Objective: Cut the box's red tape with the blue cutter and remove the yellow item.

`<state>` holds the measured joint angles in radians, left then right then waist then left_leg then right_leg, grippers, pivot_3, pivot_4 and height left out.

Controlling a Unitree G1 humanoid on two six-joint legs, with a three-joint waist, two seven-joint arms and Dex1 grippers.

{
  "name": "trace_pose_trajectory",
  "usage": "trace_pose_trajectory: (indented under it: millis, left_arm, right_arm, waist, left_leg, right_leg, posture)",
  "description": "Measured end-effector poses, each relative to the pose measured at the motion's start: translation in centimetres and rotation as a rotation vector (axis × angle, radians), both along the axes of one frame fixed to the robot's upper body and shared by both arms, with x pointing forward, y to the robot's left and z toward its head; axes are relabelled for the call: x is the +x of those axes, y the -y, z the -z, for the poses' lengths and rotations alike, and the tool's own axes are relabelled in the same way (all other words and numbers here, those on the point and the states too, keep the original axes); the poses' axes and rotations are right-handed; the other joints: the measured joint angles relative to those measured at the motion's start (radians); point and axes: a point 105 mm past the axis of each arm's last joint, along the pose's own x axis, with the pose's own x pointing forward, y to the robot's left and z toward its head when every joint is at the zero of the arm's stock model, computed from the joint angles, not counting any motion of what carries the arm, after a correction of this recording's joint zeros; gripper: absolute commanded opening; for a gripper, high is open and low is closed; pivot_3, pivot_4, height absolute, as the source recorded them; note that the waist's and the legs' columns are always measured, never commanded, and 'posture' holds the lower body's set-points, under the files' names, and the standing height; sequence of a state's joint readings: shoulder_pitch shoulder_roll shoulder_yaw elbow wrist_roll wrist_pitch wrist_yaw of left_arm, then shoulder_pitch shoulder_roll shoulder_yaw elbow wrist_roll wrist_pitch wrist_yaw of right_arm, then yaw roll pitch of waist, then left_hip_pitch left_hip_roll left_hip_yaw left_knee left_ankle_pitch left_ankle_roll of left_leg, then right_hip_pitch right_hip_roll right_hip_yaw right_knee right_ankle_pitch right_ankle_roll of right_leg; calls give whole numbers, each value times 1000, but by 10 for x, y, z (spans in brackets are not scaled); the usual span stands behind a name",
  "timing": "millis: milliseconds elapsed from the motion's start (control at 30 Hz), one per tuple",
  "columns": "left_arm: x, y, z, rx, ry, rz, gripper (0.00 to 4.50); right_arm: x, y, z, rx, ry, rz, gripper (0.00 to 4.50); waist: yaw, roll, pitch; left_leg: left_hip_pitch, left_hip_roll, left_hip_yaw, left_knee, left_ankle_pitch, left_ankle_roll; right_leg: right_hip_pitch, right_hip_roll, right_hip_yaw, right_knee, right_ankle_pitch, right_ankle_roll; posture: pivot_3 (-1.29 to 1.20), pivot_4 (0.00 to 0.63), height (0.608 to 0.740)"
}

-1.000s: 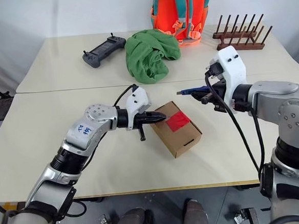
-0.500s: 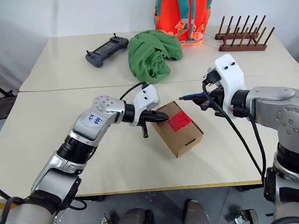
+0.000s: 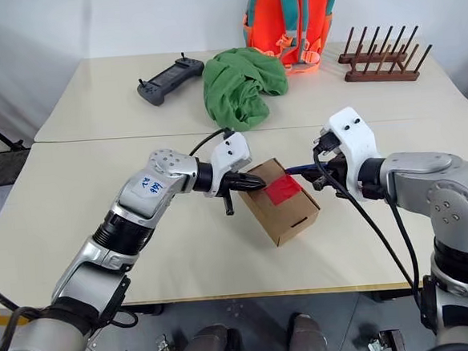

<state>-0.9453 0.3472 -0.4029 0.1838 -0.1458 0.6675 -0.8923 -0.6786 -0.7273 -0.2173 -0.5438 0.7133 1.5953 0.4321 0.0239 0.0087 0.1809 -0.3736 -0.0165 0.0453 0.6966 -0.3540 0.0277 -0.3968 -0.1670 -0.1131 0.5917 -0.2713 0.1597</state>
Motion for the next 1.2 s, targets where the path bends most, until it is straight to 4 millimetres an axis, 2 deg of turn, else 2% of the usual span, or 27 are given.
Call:
trace_pose_trajectory:
  millis: [267,500,700,900,1200]
  left_arm:
    - [2,1,0,1,-9,1,0]
    - [4,3,-1,27,4,-22,0]
    - [5,4,-1,39,8,-32,0]
    - [5,5,0,40,6,-36,0]
    - [6,5,1,41,5,-41,0]
  right_arm:
    - [-4,3,0,-42,1,-8,108]
    - [-5,3,-15,-88,28,-23,108]
    - [-8,3,-13,-102,13,-37,108]
    - [-13,8,-2,-125,-21,-22,108]
    - [-18,10,-4,-129,-25,-32,108]
  waist:
    - [3,0,0]
    - [2,0,0]
    - [2,0,0]
    - [3,-1,0]
    - [4,-1,0]
  left_leg:
    - [0,0,-4,1,0,1]
    - [0,0,-6,2,0,1]
    - [1,0,-6,3,0,2]
    - [2,0,-6,3,0,2]
    - [2,0,-6,3,0,2]
  right_leg:
    - [1,0,0,0,0,0]
    - [1,0,1,-1,0,0]
    - [2,0,3,-1,0,-1]
    - [3,0,3,-1,1,-1]
    - [3,0,3,-2,1,-1]
  posture:
    - [0,150,740]
    - [0,150,740]
    - [0,150,740]
    - [0,150,740]
    - [0,150,740]
